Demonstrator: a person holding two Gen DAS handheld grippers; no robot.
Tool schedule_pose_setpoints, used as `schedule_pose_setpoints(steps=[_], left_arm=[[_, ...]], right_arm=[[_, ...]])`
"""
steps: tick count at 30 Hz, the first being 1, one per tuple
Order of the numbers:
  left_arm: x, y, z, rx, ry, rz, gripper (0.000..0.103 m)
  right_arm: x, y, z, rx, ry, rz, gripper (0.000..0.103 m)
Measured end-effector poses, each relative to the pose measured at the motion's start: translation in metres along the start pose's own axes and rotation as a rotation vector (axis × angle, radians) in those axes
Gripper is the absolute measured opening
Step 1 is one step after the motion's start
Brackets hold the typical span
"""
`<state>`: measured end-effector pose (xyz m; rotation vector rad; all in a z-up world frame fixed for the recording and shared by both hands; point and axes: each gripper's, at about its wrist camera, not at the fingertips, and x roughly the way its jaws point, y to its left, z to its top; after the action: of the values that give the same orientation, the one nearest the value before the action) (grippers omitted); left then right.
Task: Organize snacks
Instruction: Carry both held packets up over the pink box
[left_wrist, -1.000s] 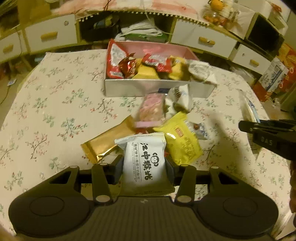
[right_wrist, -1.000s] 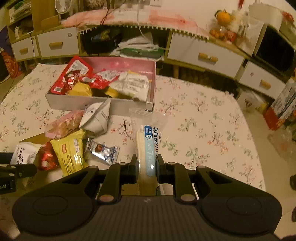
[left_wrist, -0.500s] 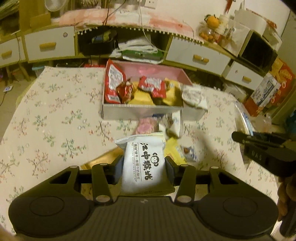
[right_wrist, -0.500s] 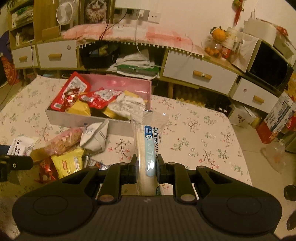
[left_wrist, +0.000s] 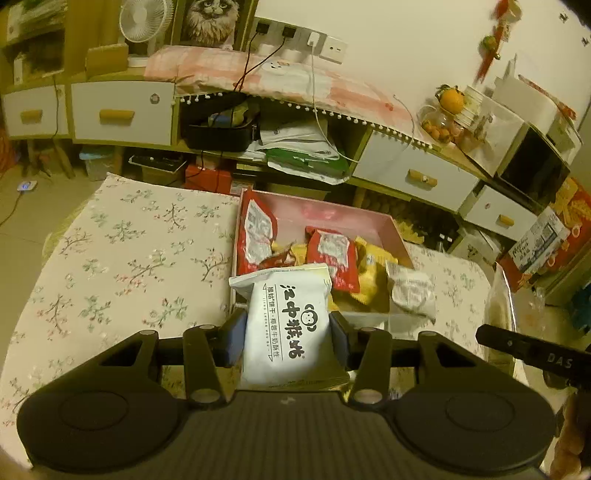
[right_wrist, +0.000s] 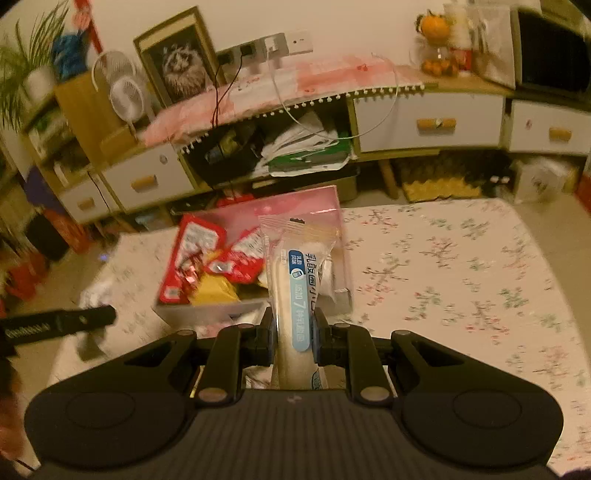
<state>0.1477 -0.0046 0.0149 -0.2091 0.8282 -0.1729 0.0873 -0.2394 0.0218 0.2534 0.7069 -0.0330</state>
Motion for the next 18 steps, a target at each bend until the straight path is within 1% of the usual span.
schedule_pose_setpoints(steps=[2,8,12,15,18], left_arm=[[0.005,0.0,0.007,-0.005,-0.003,-0.009,0.053],[0.031,0.001,0.028,-0.039,-0.016,-0.034,0.053],[0.053,0.008,0.039,-0.084,-0.016,-0.078,0.053],[0.063,0.004,0.04,-0.064,-0.017,-0.087,0.053],[0.073,-0.004,0.039,-0.027,-0.018,-0.082,0.053]], right_arm=[[0.003,-0.003,0.005,0.03,-0.004,0.02,0.016],[0.024,0.005,0.019,0.009,-0.008,0.02,0.016],[0.044,0.009,0.028,0.043,0.007,0.055,0.016],[0.058,0.014,0.037,0.073,0.005,0.106,0.016],[0.067,0.023,0.041,0.068,-0.006,0.134,0.016]])
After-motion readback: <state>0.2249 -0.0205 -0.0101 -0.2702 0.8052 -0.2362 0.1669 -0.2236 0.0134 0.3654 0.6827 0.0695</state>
